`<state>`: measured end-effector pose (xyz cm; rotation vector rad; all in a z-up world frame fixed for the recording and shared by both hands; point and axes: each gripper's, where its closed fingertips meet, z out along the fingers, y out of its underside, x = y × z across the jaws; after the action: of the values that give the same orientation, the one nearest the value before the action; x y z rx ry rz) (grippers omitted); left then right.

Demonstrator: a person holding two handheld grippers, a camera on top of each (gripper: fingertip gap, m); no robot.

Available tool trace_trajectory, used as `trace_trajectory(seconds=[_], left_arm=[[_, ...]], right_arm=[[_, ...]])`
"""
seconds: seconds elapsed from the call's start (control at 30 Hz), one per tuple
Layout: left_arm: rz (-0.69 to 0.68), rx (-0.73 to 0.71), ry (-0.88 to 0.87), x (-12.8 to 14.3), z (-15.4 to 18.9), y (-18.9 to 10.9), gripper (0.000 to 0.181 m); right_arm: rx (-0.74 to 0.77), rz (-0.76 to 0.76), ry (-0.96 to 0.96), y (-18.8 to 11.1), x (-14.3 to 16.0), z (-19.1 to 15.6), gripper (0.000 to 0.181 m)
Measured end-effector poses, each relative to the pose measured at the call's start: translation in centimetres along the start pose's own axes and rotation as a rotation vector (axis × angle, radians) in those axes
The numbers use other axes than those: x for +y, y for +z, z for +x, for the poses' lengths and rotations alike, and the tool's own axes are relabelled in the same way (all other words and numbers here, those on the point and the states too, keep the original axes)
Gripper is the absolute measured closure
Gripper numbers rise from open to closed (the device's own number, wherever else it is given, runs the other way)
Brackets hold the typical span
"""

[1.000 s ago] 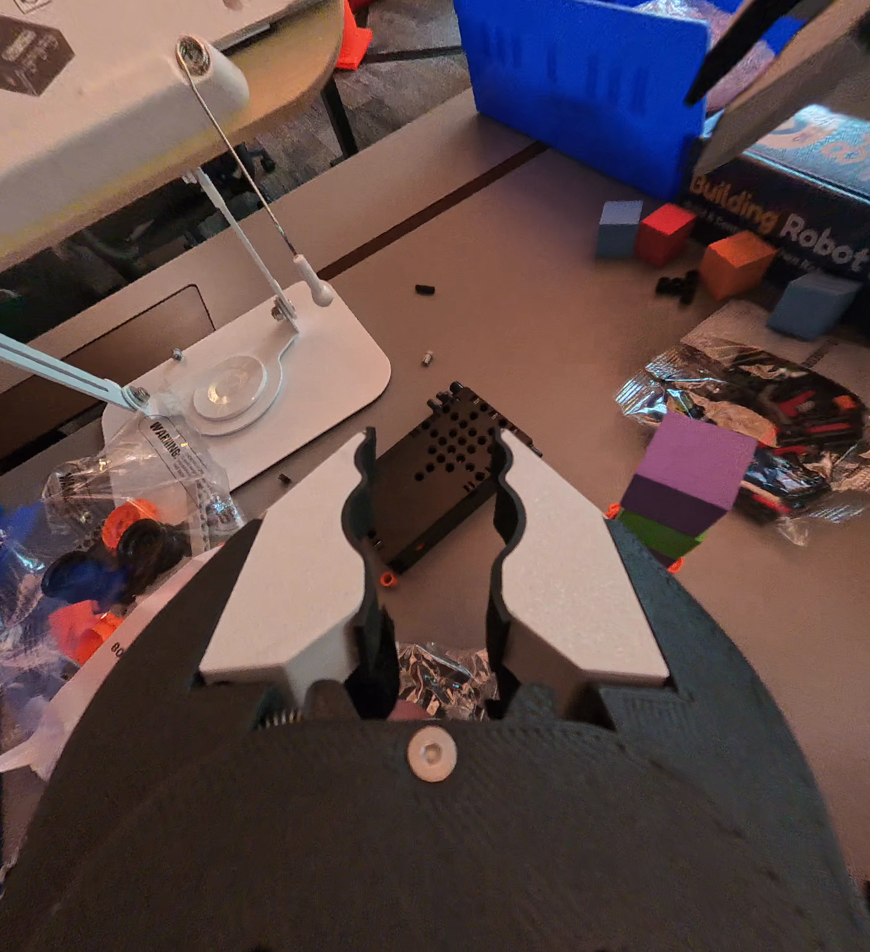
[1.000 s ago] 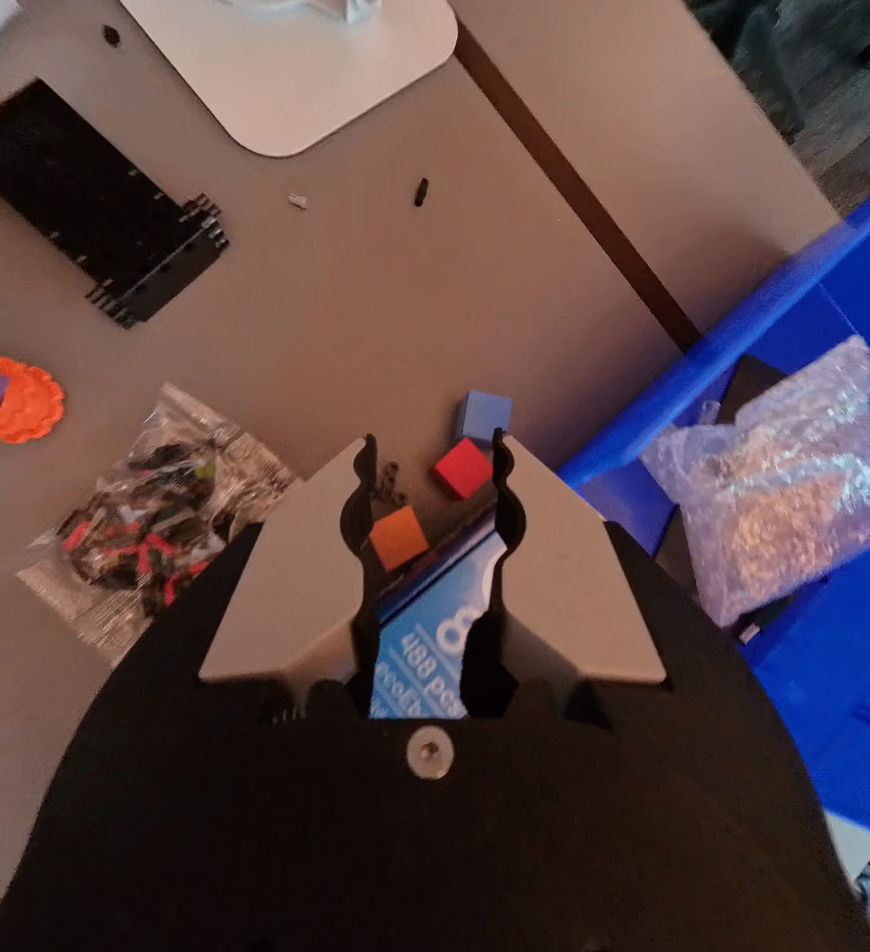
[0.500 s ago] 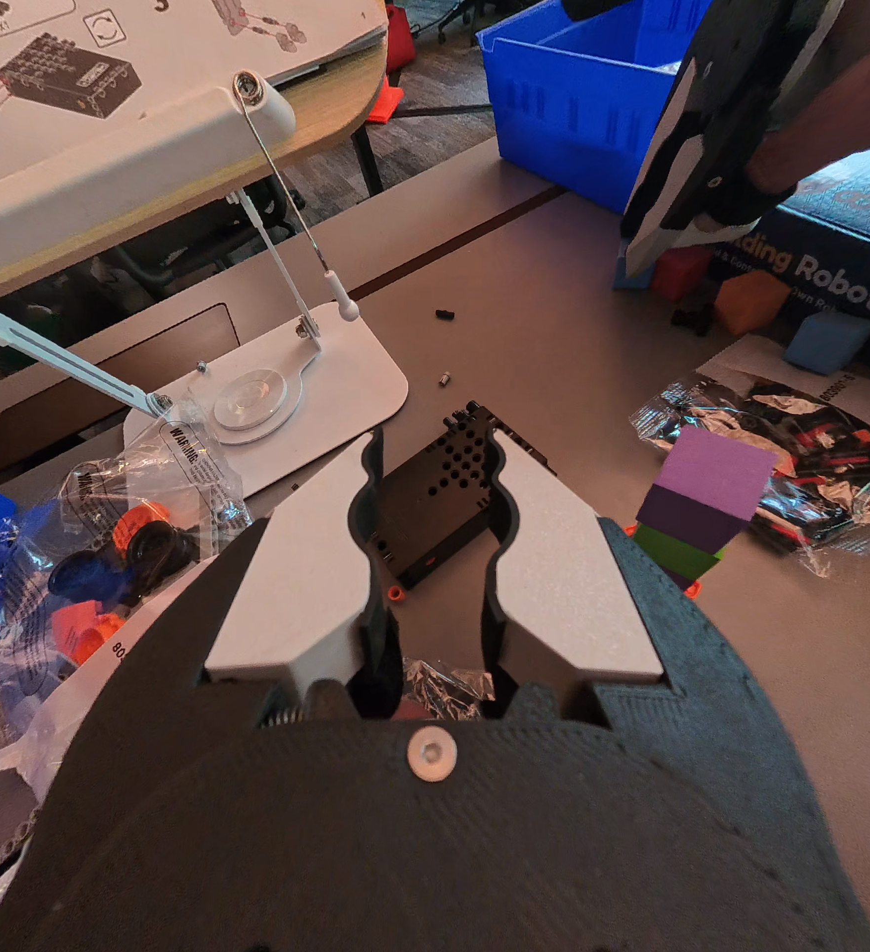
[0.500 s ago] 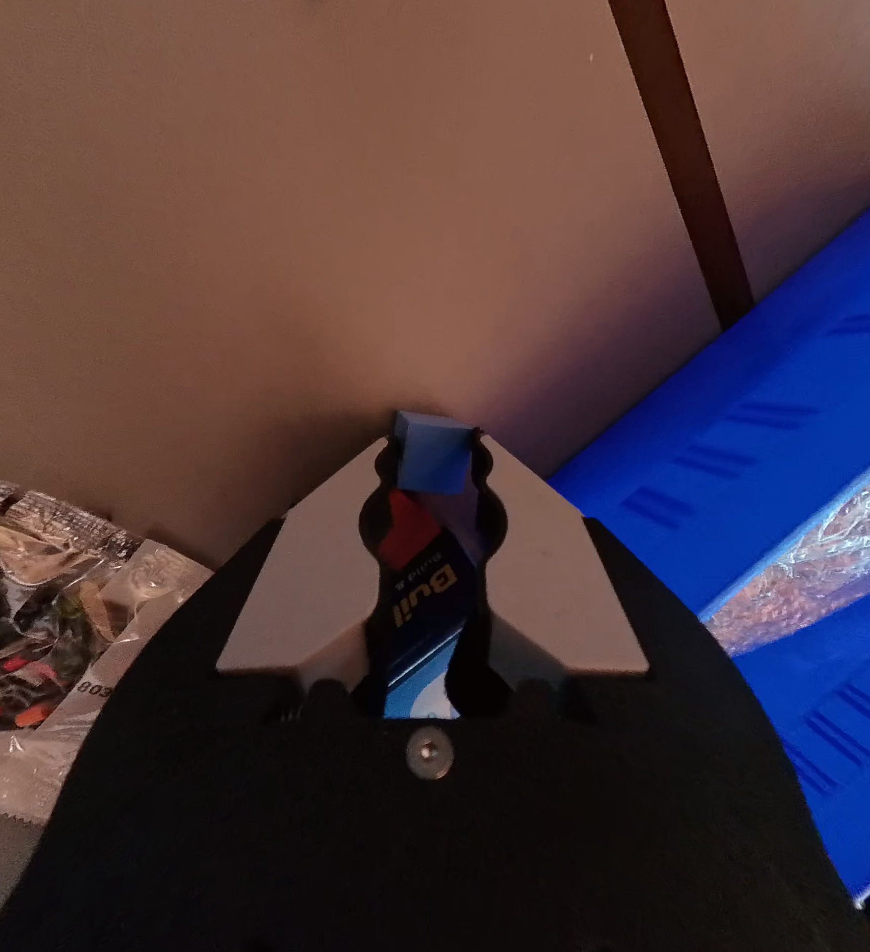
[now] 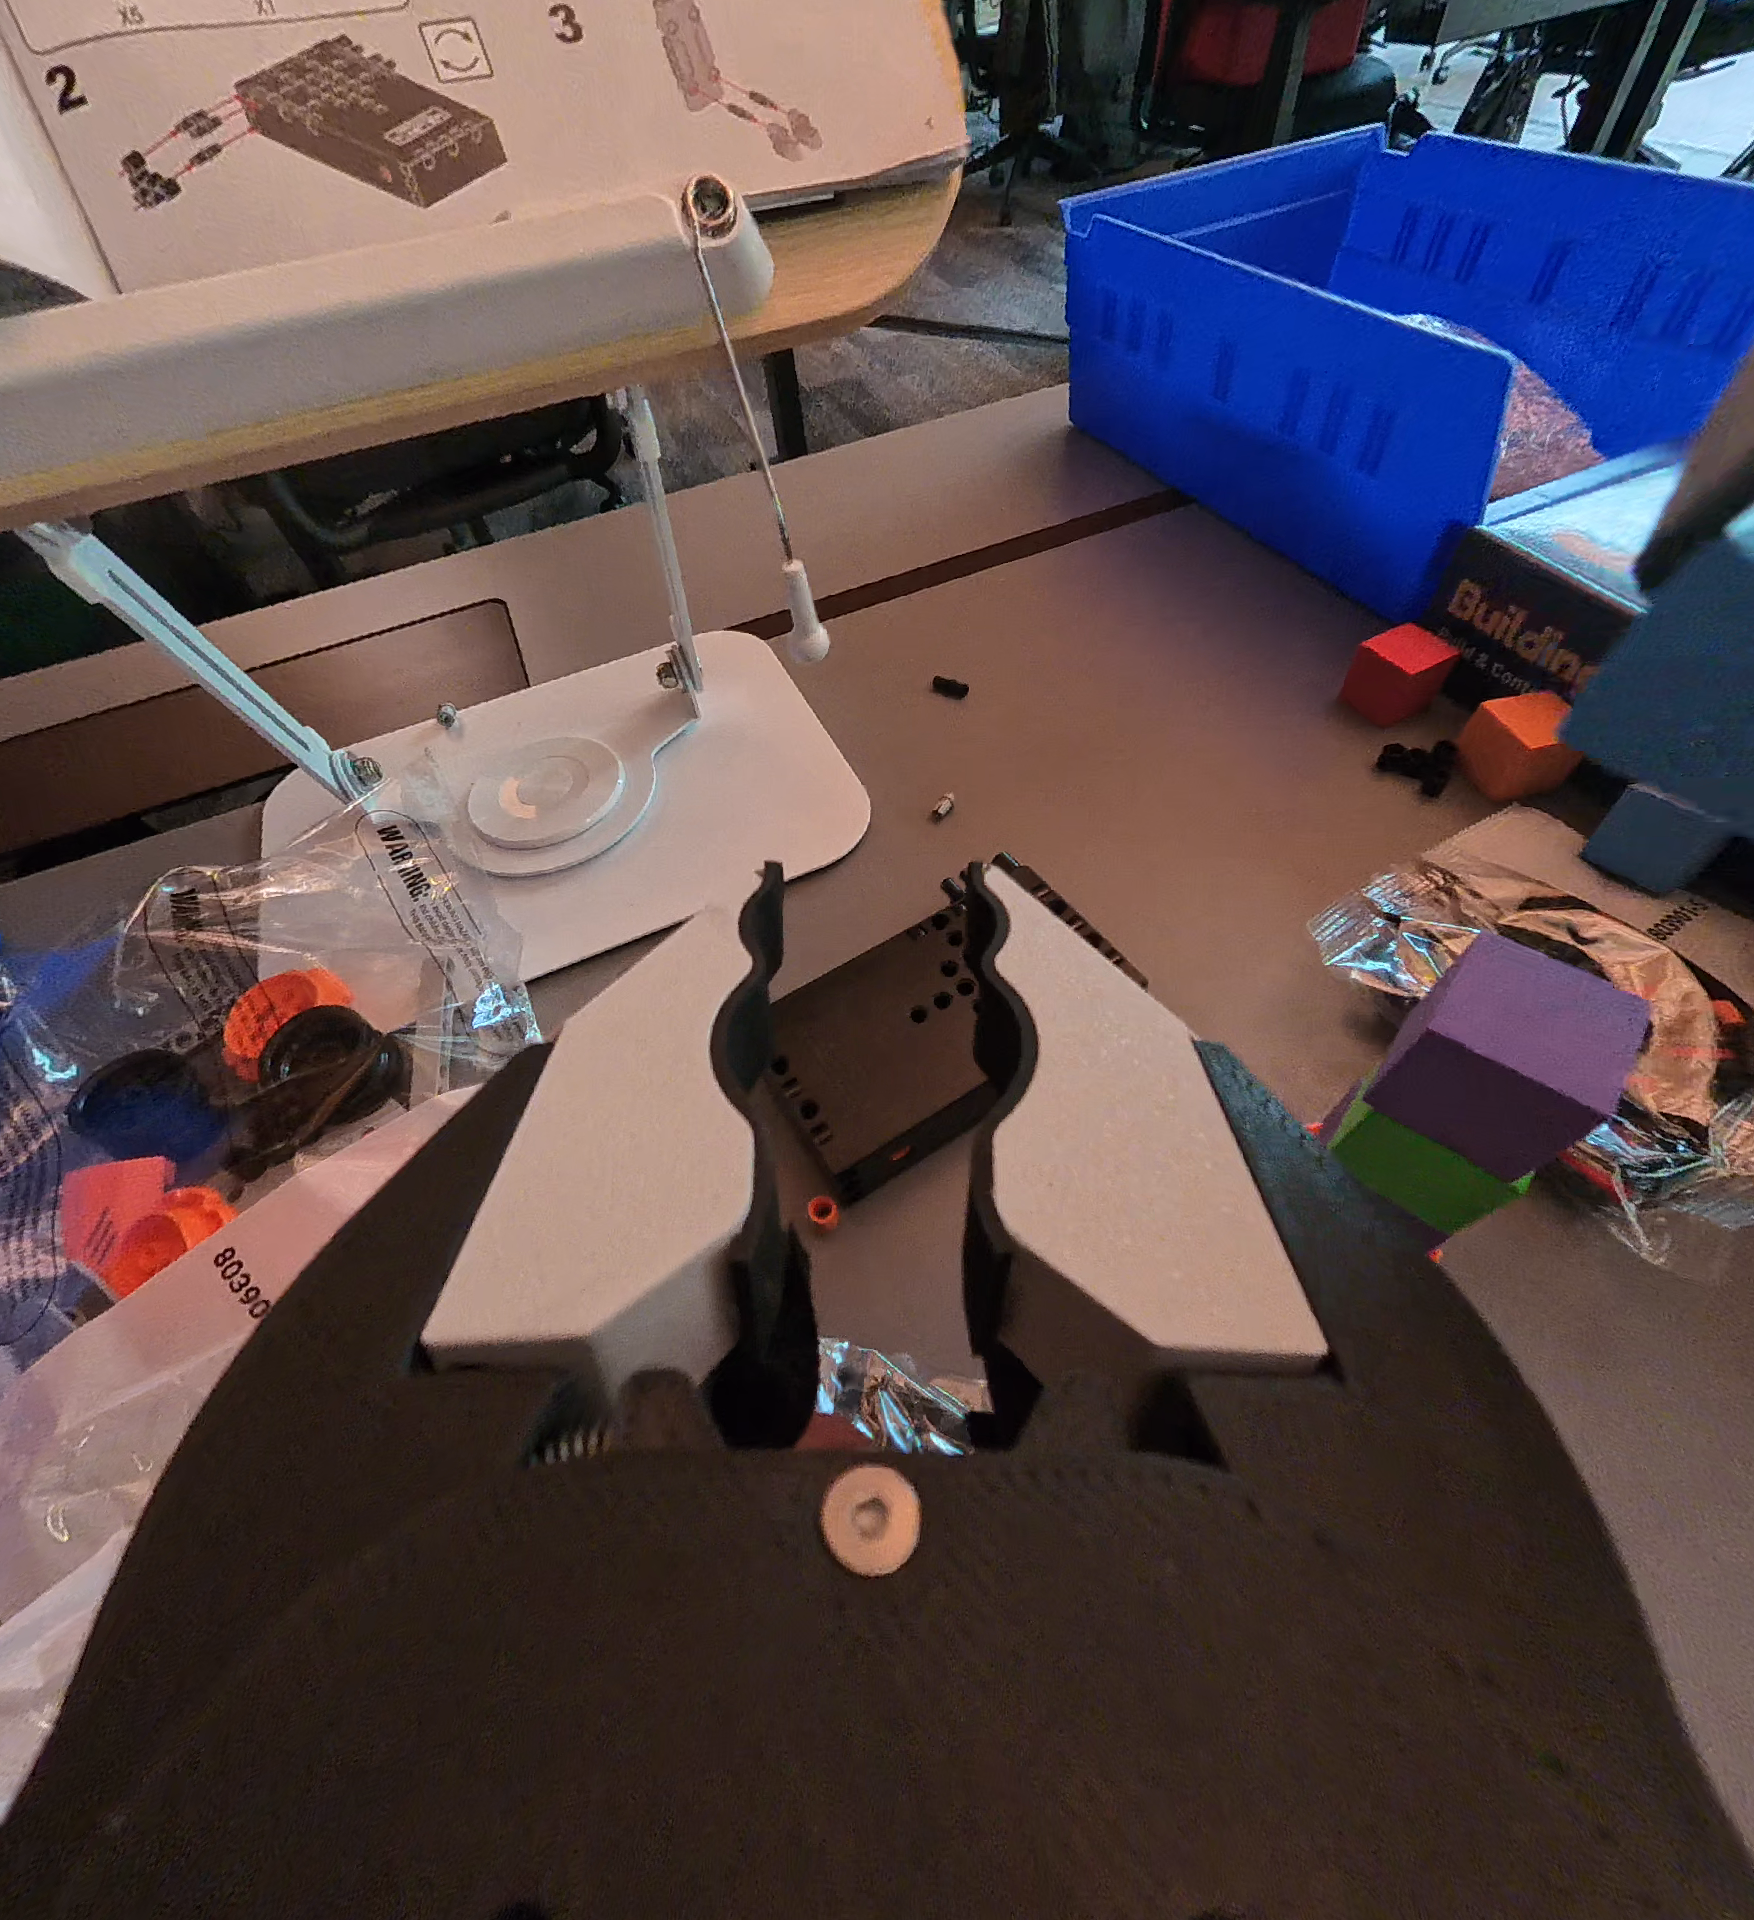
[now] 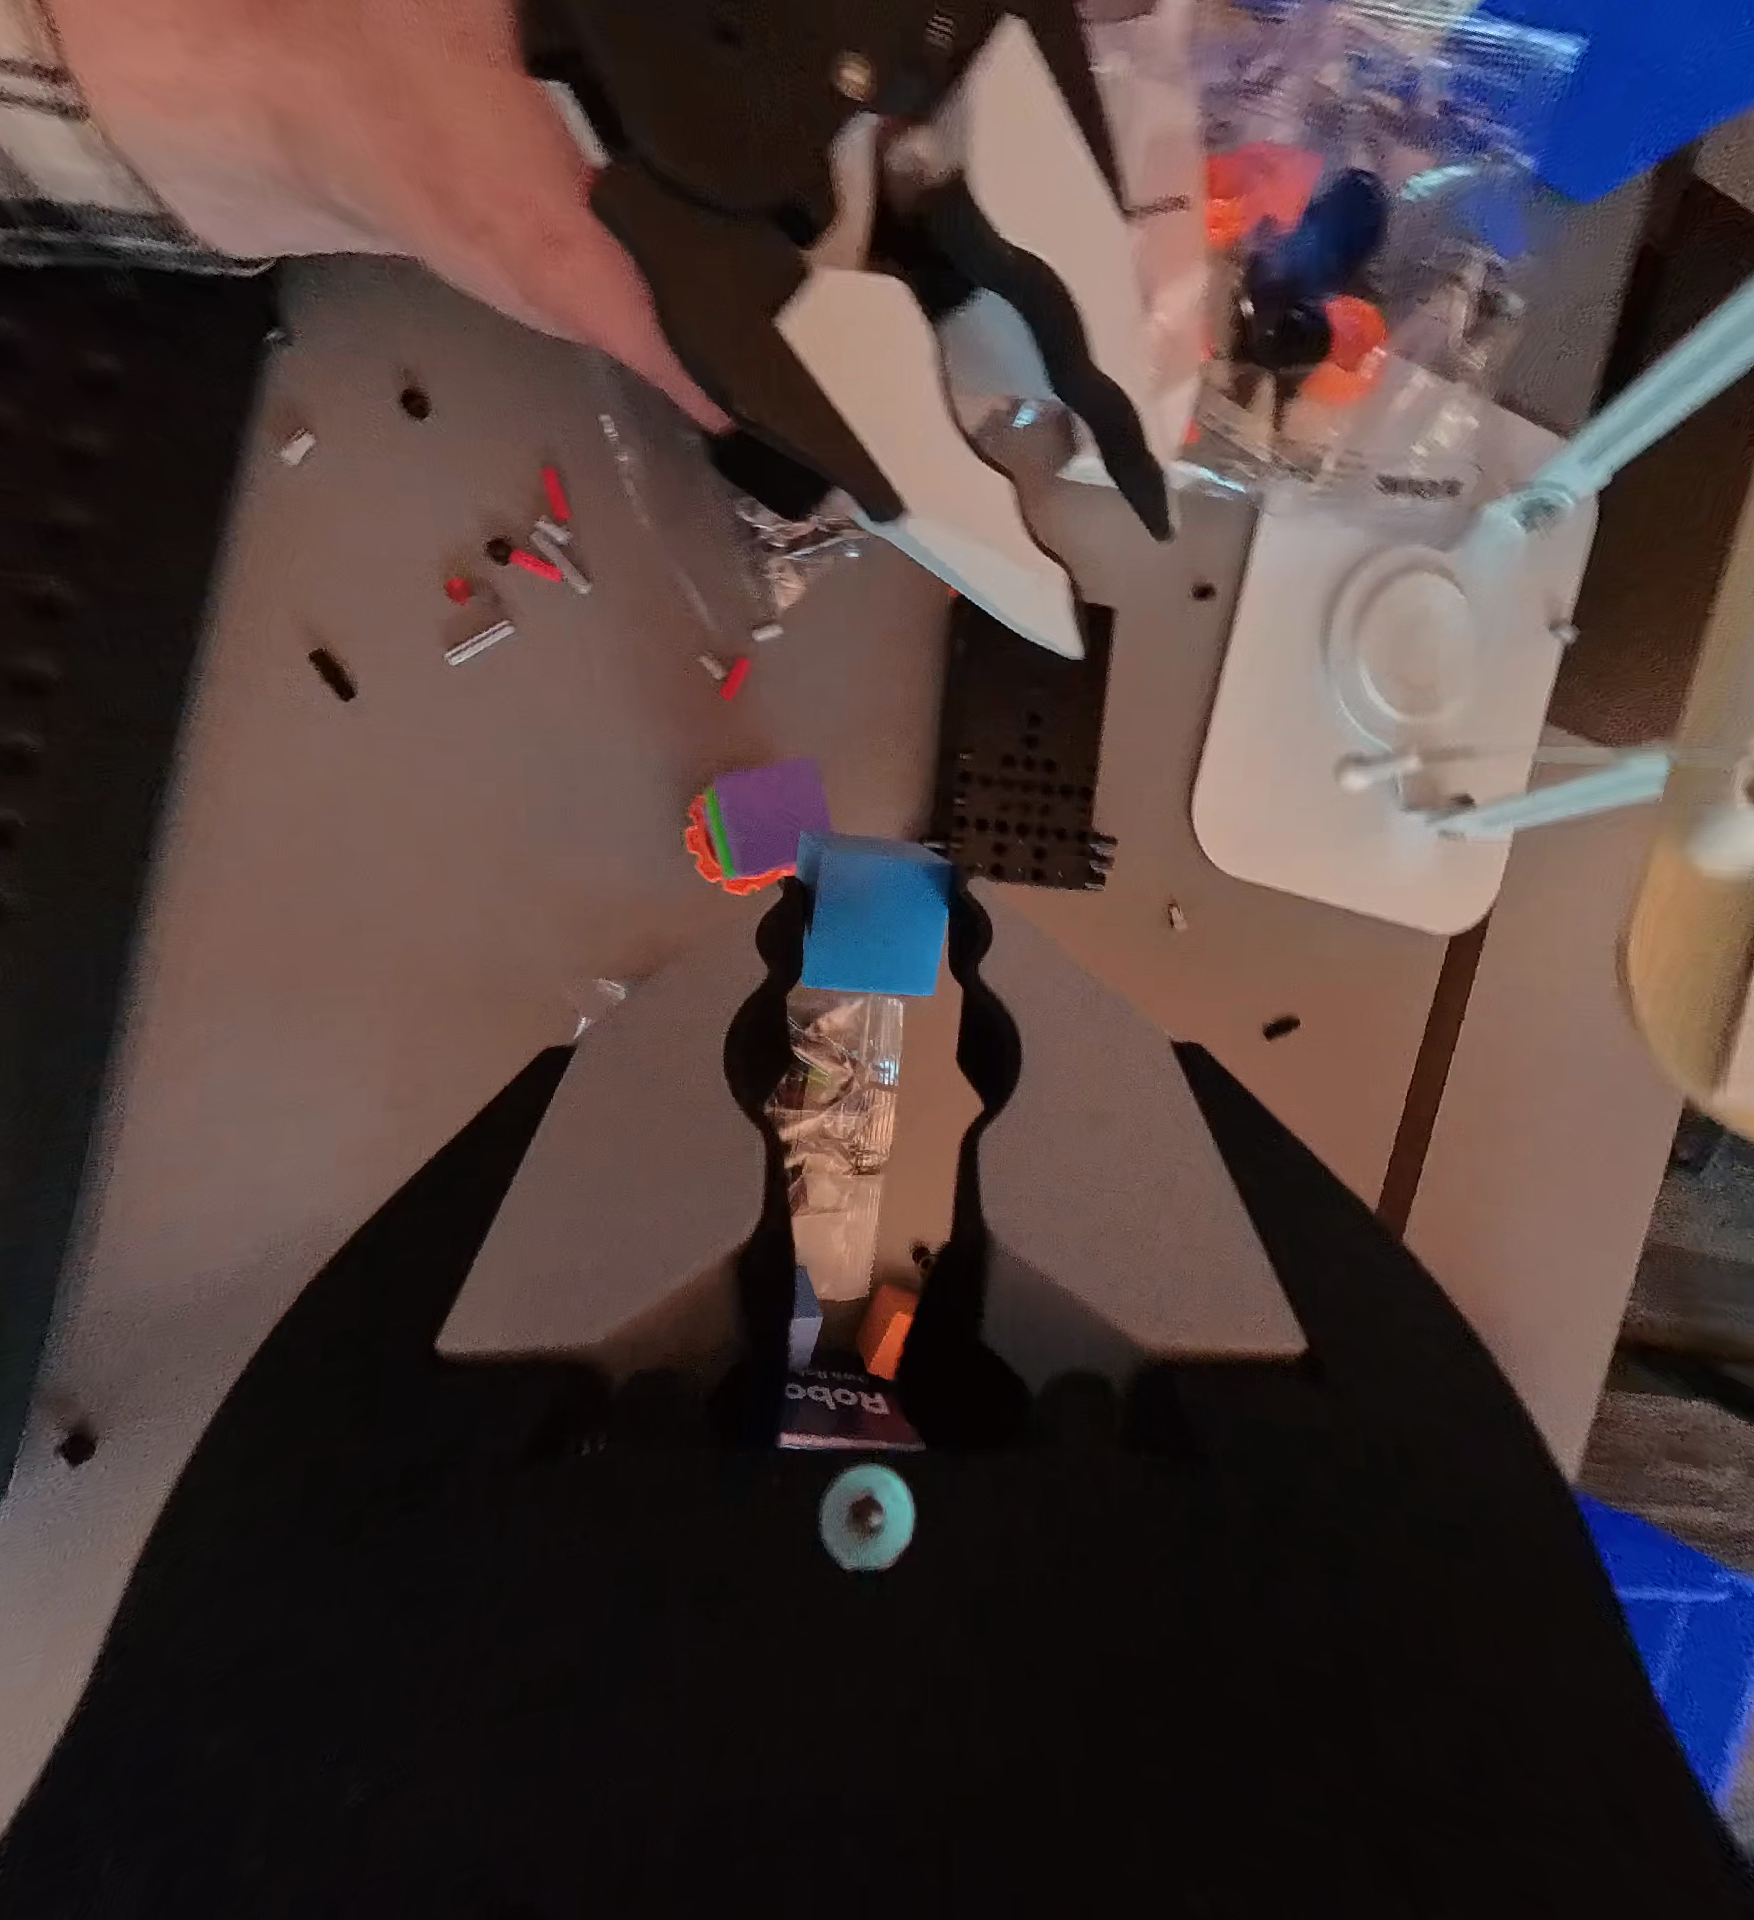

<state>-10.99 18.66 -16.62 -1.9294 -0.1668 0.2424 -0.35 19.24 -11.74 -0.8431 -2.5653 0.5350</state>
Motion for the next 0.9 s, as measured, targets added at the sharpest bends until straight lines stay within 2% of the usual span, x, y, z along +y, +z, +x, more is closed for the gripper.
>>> trace_trajectory(seconds=[0.07,0.2,0.3,0.9], left_arm=[[0.0,-0.002,-0.015,0.1,-0.3,0.0,0.148],[0.017,0.005,-0.061,0.1,-0.7,0.0,0.149],[0.032,0.009,-0.083,-0.2,-0.8,-0.1,0.15],[0.046,0.01,-0.099,-0.4,-1.0,-0.3,0.15]], right_arm=[[-0.02,-0.059,-0.07,0.9,-0.8,-0.9,0.155],[-0.035,-0.197,-0.15,2.7,-0.4,-1.6,0.155],[-0.035,-0.232,-0.188,3.4,-0.3,-1.7,0.155],[-0.078,-0.187,-0.286,3.7,-0.8,-2.5,0.155]])
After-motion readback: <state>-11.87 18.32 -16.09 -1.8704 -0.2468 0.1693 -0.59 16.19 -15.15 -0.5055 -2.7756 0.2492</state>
